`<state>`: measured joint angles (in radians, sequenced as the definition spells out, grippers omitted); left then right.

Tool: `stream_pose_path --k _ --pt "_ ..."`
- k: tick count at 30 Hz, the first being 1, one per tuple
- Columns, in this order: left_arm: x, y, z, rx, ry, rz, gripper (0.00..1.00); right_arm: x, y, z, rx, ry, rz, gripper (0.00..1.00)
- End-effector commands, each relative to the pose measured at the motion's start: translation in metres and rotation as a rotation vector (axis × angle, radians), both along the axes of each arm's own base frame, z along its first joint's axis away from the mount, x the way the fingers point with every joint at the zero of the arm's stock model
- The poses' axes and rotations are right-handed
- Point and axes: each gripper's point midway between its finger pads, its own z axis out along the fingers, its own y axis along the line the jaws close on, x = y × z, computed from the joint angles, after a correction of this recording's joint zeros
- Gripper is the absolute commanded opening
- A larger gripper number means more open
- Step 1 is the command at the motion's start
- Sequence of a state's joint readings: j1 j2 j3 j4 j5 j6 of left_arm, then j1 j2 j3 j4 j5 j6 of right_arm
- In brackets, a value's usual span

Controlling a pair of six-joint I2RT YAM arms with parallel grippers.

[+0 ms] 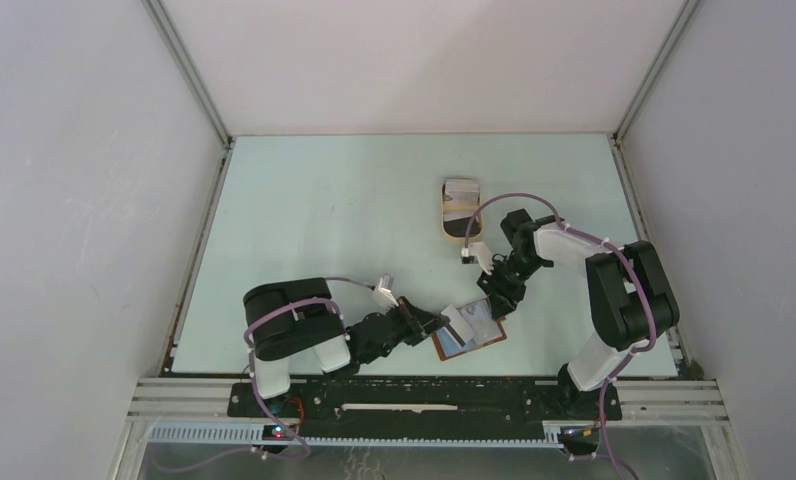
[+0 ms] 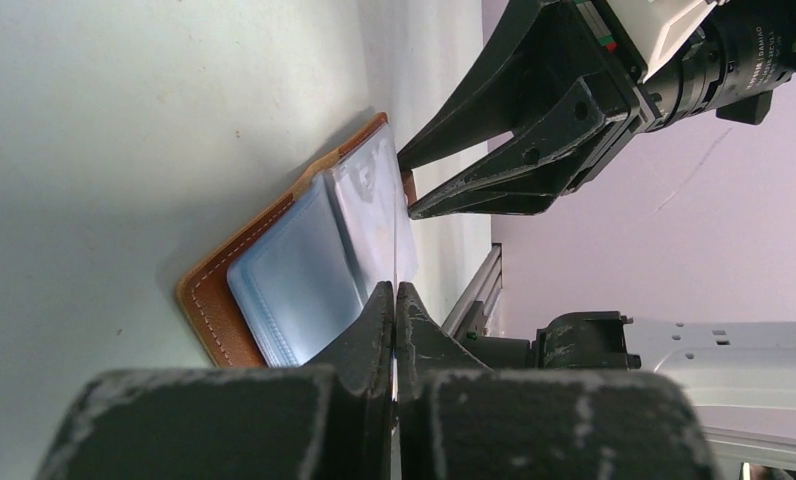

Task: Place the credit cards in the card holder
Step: Insert the credit card into the card holder.

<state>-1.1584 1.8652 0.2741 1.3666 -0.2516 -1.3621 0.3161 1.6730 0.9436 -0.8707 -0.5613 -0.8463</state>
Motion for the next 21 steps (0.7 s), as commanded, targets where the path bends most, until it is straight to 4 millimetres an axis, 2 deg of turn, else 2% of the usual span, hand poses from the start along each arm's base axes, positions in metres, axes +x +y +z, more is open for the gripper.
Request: stream_pose_path --k 1,7,21 --pt "0.004 -0.002 -0.001 -0.005 -0.001 0.009 0.0 0.008 0.006 0.006 0.013 -0.019 0.002 0.44" --pt "0.004 -0.003 -0.011 0.017 0.022 0.005 0.0 0.008 0.006 0.006 0.013 -0.019 0.001 0.44" --pt "0.004 -0.01 -0.019 0.036 0.054 -0.018 0.0 0.007 0.006 0.006 0.015 -0.017 0.001 0.44"
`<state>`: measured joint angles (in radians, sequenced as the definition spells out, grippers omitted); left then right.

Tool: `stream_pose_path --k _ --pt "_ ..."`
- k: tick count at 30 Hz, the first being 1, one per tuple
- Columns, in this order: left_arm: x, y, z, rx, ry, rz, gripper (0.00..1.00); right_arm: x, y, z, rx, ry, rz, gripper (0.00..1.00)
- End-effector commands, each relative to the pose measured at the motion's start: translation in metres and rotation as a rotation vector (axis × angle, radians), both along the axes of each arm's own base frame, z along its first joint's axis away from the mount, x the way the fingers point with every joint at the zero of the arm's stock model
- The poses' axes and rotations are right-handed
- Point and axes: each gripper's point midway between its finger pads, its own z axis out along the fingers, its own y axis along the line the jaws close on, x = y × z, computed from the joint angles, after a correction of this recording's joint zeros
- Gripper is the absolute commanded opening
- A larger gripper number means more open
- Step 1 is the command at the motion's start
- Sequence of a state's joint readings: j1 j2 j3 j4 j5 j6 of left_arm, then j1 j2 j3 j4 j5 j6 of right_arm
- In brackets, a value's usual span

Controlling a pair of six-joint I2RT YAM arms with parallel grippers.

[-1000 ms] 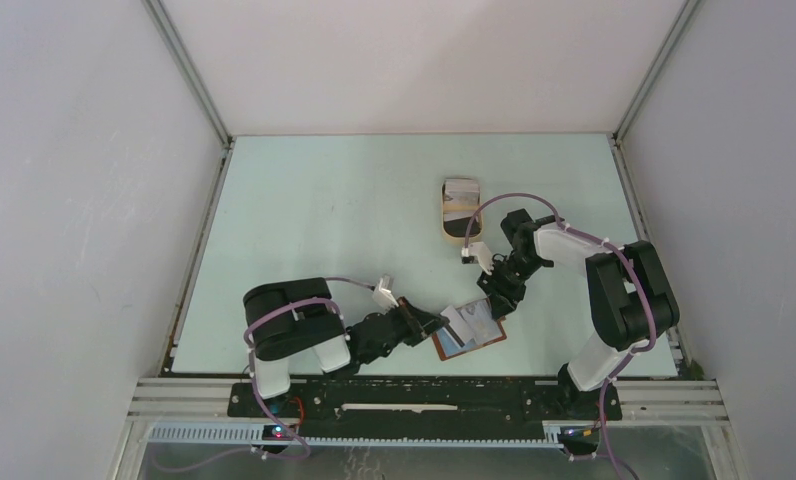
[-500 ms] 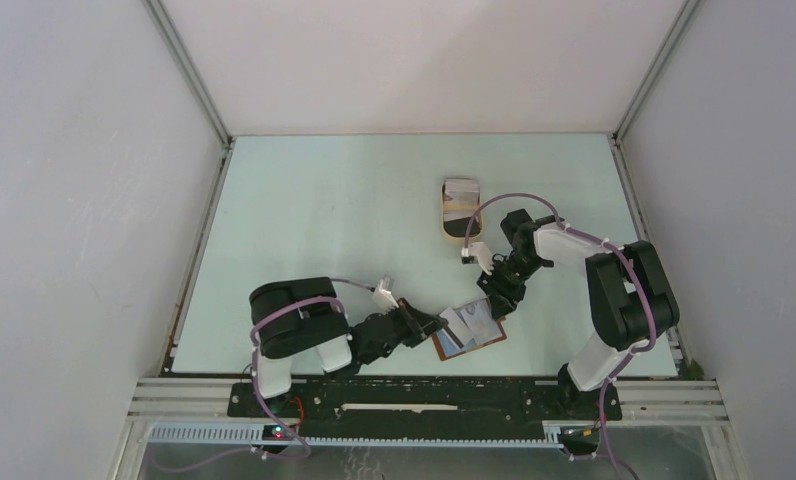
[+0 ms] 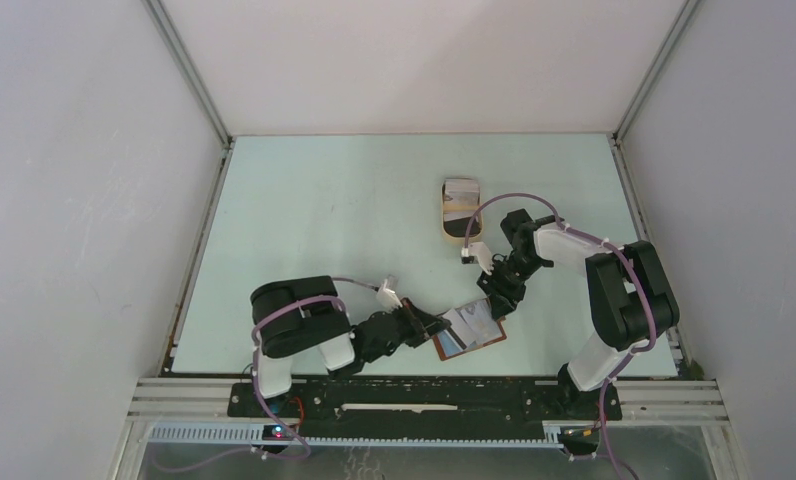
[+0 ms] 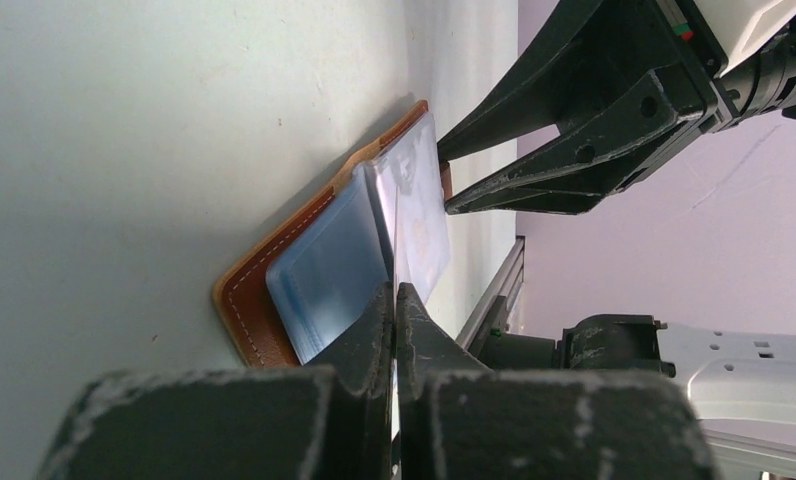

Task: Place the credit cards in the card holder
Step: Insert the credit card into the card holder.

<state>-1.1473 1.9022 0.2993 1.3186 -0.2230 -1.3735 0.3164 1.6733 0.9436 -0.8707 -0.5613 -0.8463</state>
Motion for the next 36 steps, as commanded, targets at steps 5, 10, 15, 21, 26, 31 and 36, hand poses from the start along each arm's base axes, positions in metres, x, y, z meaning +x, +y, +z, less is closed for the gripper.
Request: stream_pose_path --k 5,10,15,21,26,31,36 --pt "0.005 -0.007 -0.004 -0.009 0.031 -0.002 0.0 0.007 0.006 0.006 0.016 -0.018 0.003 0.44" --pt "0.004 -0.007 -0.008 -0.006 0.044 -0.003 0.0 0.007 0.007 0.007 0.017 -0.02 0.004 0.43" --pt "0.004 -0.009 -0.01 0.001 0.05 -0.009 0.0 0.007 0.007 0.007 0.018 -0.019 0.004 0.43" --pt "0.005 -0.012 -0.013 0.033 0.041 -0.024 0.0 0.007 0.007 0.007 0.018 -0.019 0.005 0.43" --pt "0.005 -0.015 -0.012 0.033 0.034 -0.033 0.0 0.007 0.007 0.007 0.017 -0.018 0.006 0.44" --pt "0.005 -0.018 -0.011 0.029 0.029 -0.049 0.0 0.006 0.007 0.007 0.019 -0.018 0.006 0.43" --pt "0.004 -0.017 -0.013 0.021 0.045 -0.049 0.0 0.006 0.007 0.007 0.019 -0.018 0.006 0.43"
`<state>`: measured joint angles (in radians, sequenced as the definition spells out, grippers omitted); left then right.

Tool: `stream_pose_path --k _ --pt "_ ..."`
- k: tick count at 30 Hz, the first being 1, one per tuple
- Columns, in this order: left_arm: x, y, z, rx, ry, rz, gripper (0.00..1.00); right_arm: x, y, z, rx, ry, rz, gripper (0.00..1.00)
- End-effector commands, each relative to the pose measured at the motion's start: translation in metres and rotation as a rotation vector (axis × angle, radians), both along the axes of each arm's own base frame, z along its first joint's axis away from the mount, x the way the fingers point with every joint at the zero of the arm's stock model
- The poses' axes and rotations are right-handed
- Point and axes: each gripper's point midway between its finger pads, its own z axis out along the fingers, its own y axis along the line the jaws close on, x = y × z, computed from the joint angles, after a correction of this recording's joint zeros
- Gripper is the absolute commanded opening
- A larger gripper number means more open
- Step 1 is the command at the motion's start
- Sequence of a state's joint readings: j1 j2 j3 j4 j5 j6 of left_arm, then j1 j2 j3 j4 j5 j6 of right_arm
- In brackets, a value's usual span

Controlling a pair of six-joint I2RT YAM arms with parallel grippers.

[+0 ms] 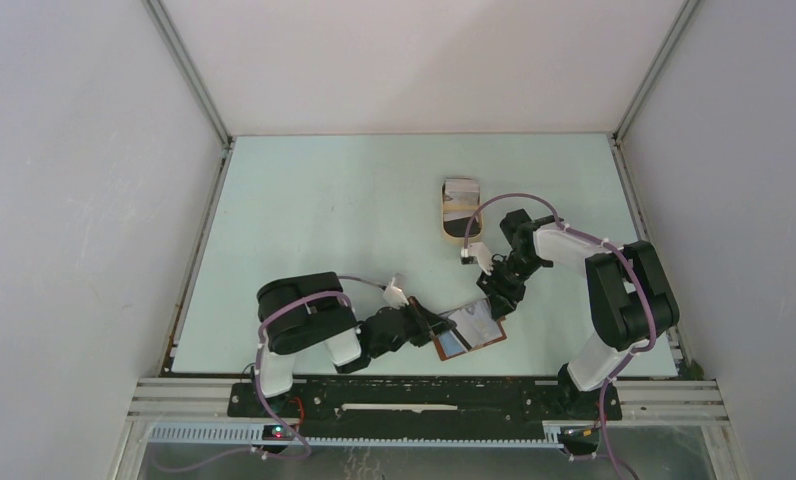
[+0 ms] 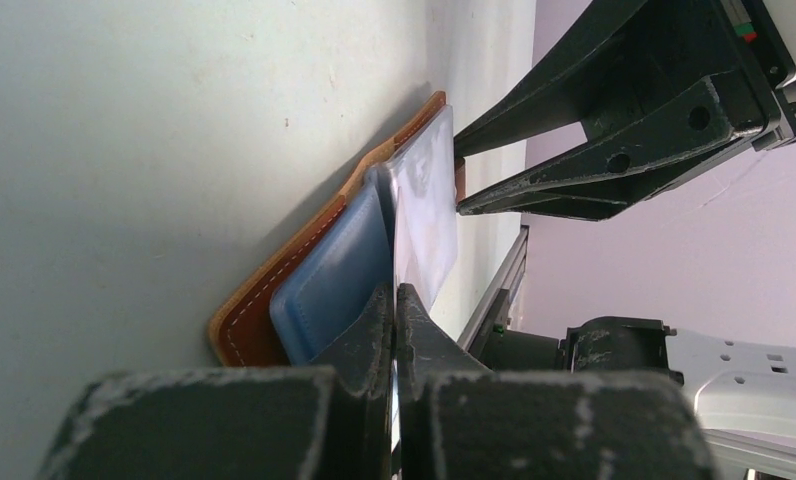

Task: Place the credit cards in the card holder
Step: Insert the credit card into the card holder.

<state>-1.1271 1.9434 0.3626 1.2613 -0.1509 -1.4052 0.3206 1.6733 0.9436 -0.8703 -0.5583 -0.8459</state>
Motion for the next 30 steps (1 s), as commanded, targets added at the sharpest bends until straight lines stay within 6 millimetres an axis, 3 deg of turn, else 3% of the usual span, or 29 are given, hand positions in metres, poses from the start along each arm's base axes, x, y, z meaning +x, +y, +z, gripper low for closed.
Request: stream_pose_path --k 1,15,30 --pt "0.002 -0.004 -0.003 0.013 -0.011 -0.01 0.0 0.007 0.007 0.008 0.023 -0.019 0.002 0.43" --pt "-0.004 -0.002 -0.009 0.003 0.063 -0.036 0.0 0.007 0.007 0.008 0.022 -0.017 0.003 0.43" --pt "0.002 -0.007 -0.014 0.039 0.046 -0.059 0.0 0.007 0.008 0.009 0.025 -0.022 0.005 0.43"
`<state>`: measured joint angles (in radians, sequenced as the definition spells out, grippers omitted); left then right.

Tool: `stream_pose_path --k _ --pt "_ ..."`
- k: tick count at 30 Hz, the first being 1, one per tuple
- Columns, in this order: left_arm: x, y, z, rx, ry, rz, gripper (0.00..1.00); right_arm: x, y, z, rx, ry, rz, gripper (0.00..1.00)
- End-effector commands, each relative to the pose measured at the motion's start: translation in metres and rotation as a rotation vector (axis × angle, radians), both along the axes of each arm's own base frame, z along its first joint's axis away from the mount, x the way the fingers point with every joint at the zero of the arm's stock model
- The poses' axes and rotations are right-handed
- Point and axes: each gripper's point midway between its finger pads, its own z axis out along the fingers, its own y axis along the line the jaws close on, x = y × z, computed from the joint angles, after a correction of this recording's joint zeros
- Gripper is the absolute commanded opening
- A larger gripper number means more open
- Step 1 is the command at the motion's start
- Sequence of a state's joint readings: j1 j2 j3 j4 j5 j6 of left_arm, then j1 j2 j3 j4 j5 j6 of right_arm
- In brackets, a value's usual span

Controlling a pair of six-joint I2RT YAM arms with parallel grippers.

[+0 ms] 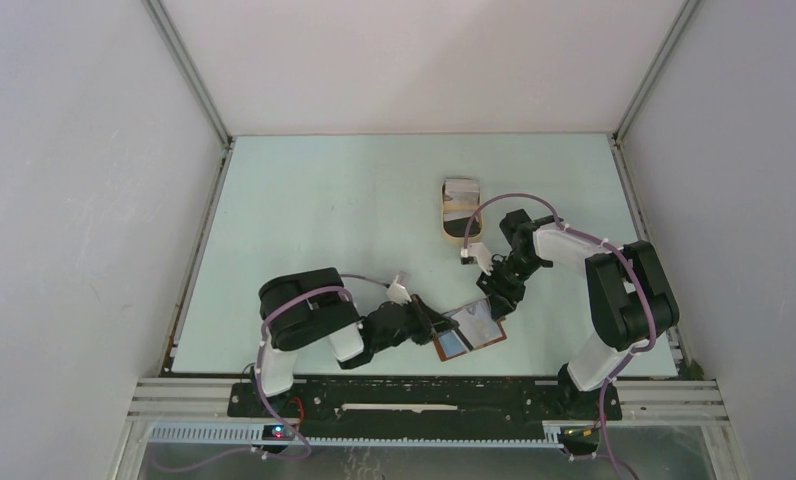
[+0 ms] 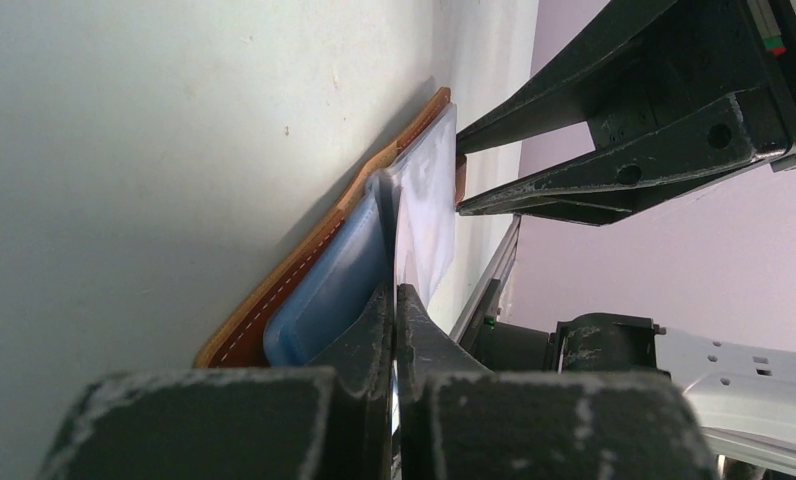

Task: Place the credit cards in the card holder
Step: Insert the credit card into the card holder.

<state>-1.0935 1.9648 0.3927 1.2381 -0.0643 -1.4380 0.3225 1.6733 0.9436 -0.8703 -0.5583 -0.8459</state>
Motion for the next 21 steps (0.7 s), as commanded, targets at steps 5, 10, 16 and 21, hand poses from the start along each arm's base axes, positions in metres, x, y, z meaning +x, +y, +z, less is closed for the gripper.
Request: stream_pose_path --k 5,10,16,21 --pt "0.002 -0.003 -0.012 0.067 -0.024 -0.035 0.0 0.007 0.008 0.009 0.027 -0.021 0.004 0.43" --pt "0.002 -0.004 -0.014 0.062 -0.003 -0.041 0.0 0.006 0.008 0.01 0.03 -0.022 0.005 0.43" --pt "-0.004 0.002 -0.013 0.035 0.04 -0.035 0.0 0.006 0.008 0.01 0.029 -0.02 0.006 0.43" --pt "-0.012 0.002 -0.015 0.021 0.085 -0.06 0.0 0.006 0.009 0.011 0.032 -0.022 0.008 0.43"
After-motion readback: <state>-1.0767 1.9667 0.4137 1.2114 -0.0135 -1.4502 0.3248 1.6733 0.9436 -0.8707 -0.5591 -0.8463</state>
